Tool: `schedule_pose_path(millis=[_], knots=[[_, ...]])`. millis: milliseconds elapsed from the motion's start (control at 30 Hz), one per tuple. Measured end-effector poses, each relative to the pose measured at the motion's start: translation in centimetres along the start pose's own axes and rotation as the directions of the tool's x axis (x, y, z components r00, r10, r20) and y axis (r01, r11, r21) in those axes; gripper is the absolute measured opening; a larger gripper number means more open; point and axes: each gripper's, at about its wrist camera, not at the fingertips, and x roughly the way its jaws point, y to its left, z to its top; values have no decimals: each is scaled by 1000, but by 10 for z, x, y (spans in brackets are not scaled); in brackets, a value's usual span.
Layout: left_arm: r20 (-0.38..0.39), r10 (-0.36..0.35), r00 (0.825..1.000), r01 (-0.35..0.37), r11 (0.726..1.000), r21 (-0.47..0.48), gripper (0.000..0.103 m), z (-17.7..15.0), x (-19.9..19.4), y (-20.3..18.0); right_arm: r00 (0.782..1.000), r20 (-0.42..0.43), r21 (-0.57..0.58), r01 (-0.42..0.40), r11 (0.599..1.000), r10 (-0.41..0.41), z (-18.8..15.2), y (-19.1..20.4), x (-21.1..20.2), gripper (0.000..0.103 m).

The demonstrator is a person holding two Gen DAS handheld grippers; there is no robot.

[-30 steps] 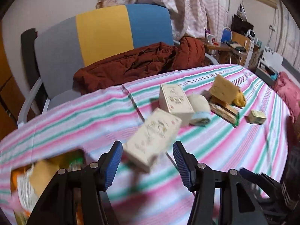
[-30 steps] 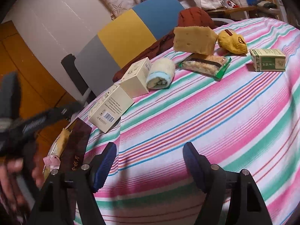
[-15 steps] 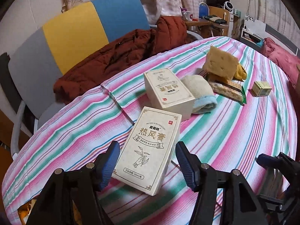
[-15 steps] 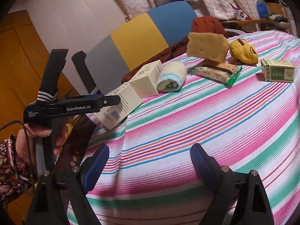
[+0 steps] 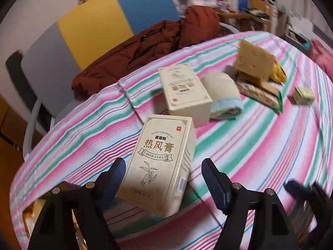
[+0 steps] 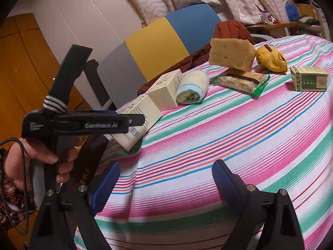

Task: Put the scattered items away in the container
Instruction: 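Grasp the large cream box with the left gripper while the right gripper grasps the small cream box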

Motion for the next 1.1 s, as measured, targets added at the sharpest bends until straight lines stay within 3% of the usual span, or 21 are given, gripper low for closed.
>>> schedule_pose_path(millis=[100, 167, 200, 267, 367, 467, 567, 667, 800, 933, 1100], knots=[[-10, -42, 999, 41, 994, -102, 76, 6, 0, 14, 1000, 3, 3, -5, 1000, 5, 0, -1, -1, 92], [6, -89, 996, 89, 985, -147, 69, 7, -5, 20, 1000, 6, 4, -8, 1000, 8, 0, -1, -1, 92], [21, -118, 993, 120, 982, -148, 68, 8, -8, 22, 1000, 7, 4, -10, 1000, 10, 0, -1, -1, 92], [28, -110, 994, 112, 986, -122, 69, 8, -10, 20, 1000, 10, 5, -13, 1000, 13, 0, -1, -1, 92], [-25, -100, 995, 98, 992, -78, 69, 6, 2, 16, 1000, 12, 6, -15, 1000, 15, -1, -1, -1, 92], [-72, -91, 993, 84, 992, -95, 68, -2, 18, 19, 1000, 15, 9, -21, 1000, 21, -1, -2, -2, 92], [-97, -191, 977, 168, 964, -204, 52, -13, 28, 27, 1000, 16, 10, -22, 1000, 22, -1, -2, -3, 92], [-61, -270, 961, 236, 915, -327, 52, -27, 26, 31, 1000, 17, 9, -21, 1000, 21, -1, -2, -3, 92], [-18, -213, 977, 197, 931, -308, 52, -43, 14, 19, 1000, 19, 10, -23, 1000, 23, -1, -2, -3, 92], [21, -186, 982, 184, 937, -299, 52, -64, 1, 15, 1000, 20, 13, -23, 1000, 23, -1, -2, -3, 91], [57, -148, 987, 158, 933, -324, 52, -93, -19, 9, 999, 11, 66, 50, 997, -51, 5, -8, -6, 72]])
